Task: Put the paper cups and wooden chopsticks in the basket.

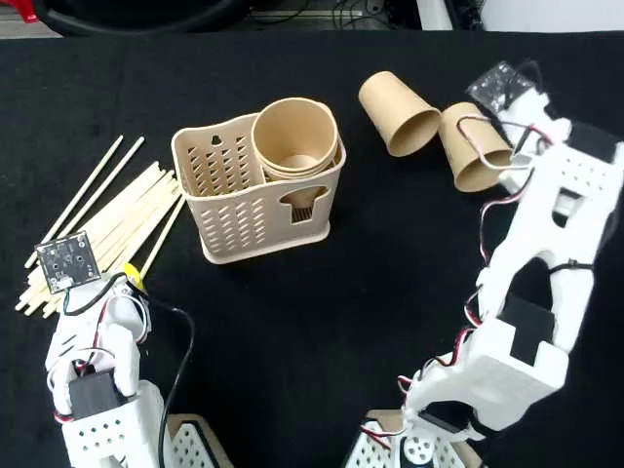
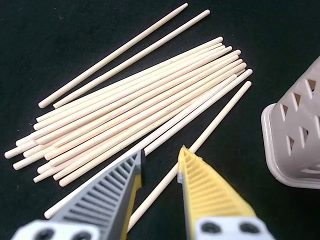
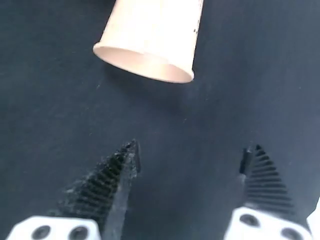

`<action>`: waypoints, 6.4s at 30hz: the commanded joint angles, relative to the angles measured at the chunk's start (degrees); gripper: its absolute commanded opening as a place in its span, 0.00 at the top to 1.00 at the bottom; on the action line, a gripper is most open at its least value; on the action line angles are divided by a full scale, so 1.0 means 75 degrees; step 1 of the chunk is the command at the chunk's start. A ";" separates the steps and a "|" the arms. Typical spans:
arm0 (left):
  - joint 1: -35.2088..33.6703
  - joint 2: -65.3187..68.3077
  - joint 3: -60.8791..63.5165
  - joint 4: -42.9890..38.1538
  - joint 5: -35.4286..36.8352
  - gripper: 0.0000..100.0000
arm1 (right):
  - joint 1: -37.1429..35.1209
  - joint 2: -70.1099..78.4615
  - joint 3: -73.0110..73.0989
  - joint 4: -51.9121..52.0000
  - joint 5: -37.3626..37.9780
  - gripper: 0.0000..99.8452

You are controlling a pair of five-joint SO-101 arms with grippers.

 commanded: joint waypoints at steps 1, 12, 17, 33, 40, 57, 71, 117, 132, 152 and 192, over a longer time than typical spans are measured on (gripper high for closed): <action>0.0076 -0.0035 -0.0041 -0.0117 -0.0035 0.87 | -0.0117 -0.0440 0.0791 -0.1559 -0.0152 0.66; 0.0076 -0.0035 -0.0041 -0.0117 -0.0035 0.87 | -0.0270 0.0990 0.2163 -0.5826 -0.0738 0.66; 0.0076 -0.0035 -0.0041 -0.0117 -0.0035 0.87 | -0.0258 0.1272 0.2163 -0.6529 -0.1430 0.81; 0.0076 -0.0035 -0.0029 -0.0129 -0.0035 0.87 | 0.0117 -0.0721 0.2163 -0.3329 -0.1852 0.99; 0.0076 -0.0035 -0.0029 -0.0129 -0.0035 0.87 | 0.0164 -0.2127 0.2163 -0.0738 -0.1864 0.99; 0.0076 -0.0035 -0.0029 -0.0129 -0.0035 0.87 | -0.0645 -0.4988 0.0721 0.2848 -0.3610 0.99; 0.0076 -0.0035 -0.0029 -0.0129 -0.0035 0.87 | -0.5064 -0.5855 -0.1987 0.3563 -0.6822 0.99; 0.0076 -0.0023 -0.0029 -0.0129 -0.0035 0.87 | -0.5966 -0.3475 -0.1940 0.0797 -0.8088 0.77; 0.0076 -0.0023 -0.0029 -0.0129 -0.0047 0.87 | -0.6541 -0.3558 -0.1506 -0.0281 -0.8029 0.77; 0.0064 -0.0023 -0.0029 -0.0117 -0.0047 0.87 | -0.6248 -0.4273 -0.3159 0.2860 -0.5931 0.77; 0.0076 -0.0023 -0.0041 -0.0082 -0.0047 0.87 | -0.4864 -0.4577 0.0041 0.1067 -0.6201 0.78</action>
